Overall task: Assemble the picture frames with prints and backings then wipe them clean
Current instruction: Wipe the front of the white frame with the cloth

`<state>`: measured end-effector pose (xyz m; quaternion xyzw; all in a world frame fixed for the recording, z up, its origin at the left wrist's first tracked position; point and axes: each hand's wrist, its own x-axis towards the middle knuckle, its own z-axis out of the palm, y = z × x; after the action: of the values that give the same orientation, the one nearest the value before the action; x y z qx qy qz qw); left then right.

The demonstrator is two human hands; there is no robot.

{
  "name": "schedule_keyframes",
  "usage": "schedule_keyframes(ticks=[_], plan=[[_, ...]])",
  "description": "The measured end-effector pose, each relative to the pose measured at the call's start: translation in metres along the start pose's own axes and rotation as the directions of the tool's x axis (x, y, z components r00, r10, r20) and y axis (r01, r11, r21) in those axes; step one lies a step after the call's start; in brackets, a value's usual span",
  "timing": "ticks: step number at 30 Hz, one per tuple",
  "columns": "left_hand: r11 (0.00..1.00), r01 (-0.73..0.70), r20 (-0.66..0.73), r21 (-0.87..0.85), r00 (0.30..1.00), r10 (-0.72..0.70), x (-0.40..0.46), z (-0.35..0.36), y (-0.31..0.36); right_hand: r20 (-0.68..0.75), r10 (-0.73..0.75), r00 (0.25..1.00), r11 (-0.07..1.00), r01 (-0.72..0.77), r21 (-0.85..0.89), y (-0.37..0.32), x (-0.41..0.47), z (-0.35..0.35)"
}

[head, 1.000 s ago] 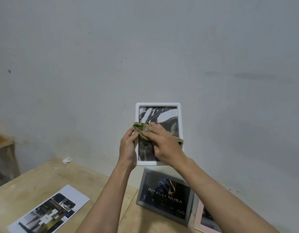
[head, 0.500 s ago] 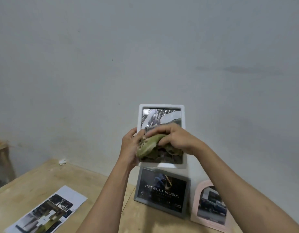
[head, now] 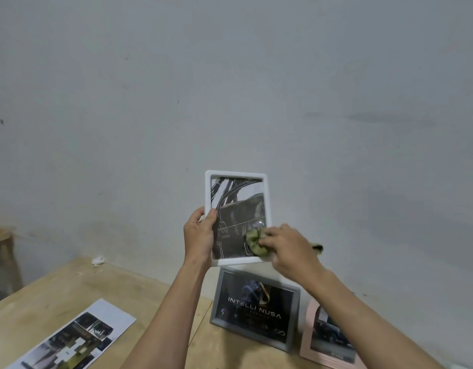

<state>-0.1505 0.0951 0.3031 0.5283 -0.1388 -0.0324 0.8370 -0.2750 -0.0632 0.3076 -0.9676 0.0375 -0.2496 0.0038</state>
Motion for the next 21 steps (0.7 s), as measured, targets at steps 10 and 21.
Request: schedule_keyframes(ticks=[10, 21], plan=[[0.994, -0.047, 0.051, 0.102, 0.998, 0.042, -0.004, 0.0, -0.008, 0.084, 0.339, 0.937, 0.621, -0.29, 0.729, 0.015, 0.011, -0.048], [0.999, -0.035, -0.002, -0.029, 0.999, 0.035, -0.013, 0.012, -0.013, -0.268, -0.016, 0.963, 0.986, -0.03, -0.166, 0.014, 0.019, 0.004]])
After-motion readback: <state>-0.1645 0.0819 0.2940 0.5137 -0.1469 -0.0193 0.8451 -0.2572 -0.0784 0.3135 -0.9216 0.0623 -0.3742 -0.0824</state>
